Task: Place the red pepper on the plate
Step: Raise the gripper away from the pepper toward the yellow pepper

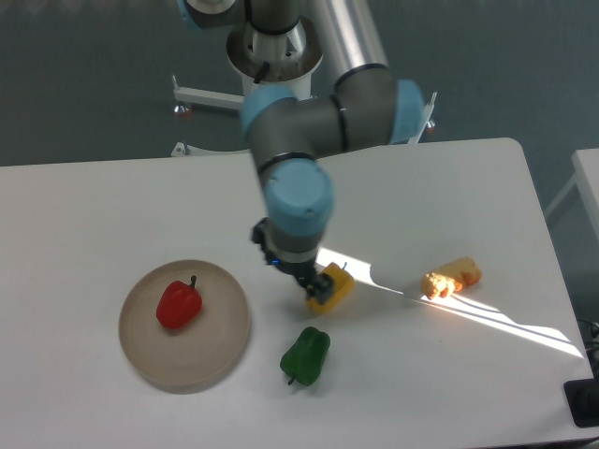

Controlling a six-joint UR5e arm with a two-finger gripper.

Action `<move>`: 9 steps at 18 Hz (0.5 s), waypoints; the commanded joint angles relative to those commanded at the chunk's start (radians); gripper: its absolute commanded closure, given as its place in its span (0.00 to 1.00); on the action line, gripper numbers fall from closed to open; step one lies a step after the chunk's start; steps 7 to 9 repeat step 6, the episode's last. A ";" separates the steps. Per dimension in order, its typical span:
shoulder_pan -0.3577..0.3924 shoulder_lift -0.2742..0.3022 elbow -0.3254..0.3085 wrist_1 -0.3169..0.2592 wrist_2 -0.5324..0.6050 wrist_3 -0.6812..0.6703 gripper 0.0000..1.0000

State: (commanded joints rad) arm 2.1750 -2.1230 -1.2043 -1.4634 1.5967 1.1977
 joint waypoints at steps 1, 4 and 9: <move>0.005 -0.003 0.006 0.000 0.005 0.019 0.00; 0.014 -0.006 0.011 0.014 0.005 0.040 0.00; 0.014 -0.006 0.006 0.025 0.005 0.040 0.00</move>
